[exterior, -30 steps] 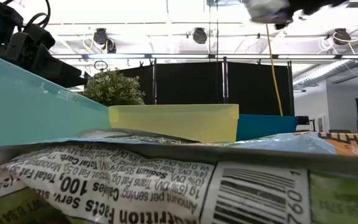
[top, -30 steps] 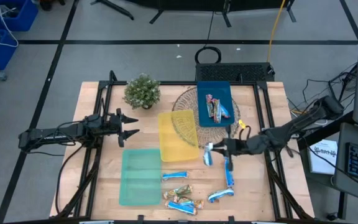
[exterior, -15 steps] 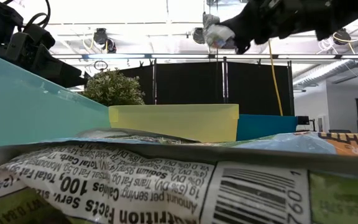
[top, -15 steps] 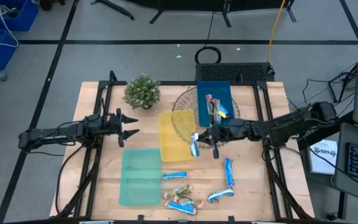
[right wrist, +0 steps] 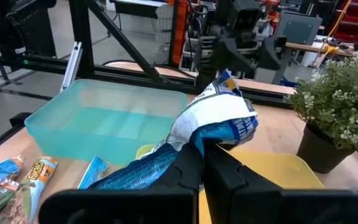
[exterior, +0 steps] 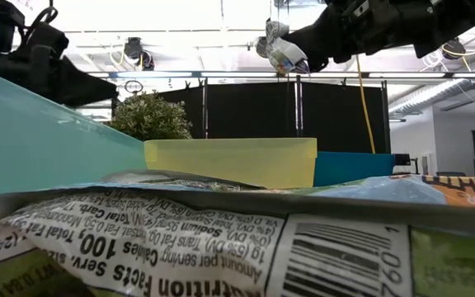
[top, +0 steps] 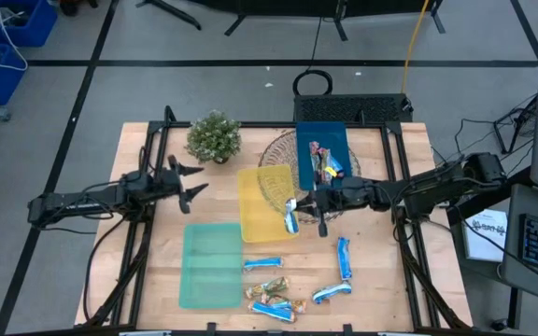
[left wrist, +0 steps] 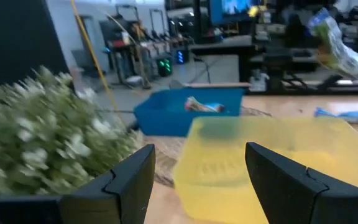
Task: Pick and place Granola Bars by type
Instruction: Put the blue granola bar into the yellow bin
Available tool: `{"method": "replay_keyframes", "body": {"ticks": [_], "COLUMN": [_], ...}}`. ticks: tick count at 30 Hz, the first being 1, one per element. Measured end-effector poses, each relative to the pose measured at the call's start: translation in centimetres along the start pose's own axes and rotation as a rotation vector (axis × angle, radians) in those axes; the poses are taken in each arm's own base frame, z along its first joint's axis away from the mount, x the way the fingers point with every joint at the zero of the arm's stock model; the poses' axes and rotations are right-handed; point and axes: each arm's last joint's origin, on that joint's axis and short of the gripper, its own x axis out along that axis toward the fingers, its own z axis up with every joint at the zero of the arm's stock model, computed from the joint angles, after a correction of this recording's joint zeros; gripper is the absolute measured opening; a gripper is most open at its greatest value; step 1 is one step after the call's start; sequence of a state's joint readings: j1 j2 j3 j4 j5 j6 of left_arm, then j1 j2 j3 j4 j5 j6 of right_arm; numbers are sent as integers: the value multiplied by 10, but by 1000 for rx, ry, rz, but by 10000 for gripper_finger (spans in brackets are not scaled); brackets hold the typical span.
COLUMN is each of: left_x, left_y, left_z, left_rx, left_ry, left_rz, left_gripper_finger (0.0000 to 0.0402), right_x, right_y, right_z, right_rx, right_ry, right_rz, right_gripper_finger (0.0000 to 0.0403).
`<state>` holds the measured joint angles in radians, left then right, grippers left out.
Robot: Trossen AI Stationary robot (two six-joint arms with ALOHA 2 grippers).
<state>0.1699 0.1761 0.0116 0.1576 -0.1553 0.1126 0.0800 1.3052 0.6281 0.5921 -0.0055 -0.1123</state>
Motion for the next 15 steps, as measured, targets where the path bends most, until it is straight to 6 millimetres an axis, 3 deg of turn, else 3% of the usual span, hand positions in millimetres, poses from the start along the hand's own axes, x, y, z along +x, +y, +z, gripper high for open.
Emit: {"method": "replay_keyframes", "body": {"ticks": [5, 15], "left_x": [0, -2], "left_y": [1, 4], "left_z": [6, 23], "left_rx": [-39, -421], "left_ry": [-67, -242], "left_rz": [1, 28], "left_gripper_finger": [255, 255], "right_x": [0, 0], "right_y": [0, 0], "right_z": [0, 0], "right_rx": [-13, -54], "right_ry": [-3, 0], "right_rz": [0, 0], "right_gripper_finger": [0, 0]}}
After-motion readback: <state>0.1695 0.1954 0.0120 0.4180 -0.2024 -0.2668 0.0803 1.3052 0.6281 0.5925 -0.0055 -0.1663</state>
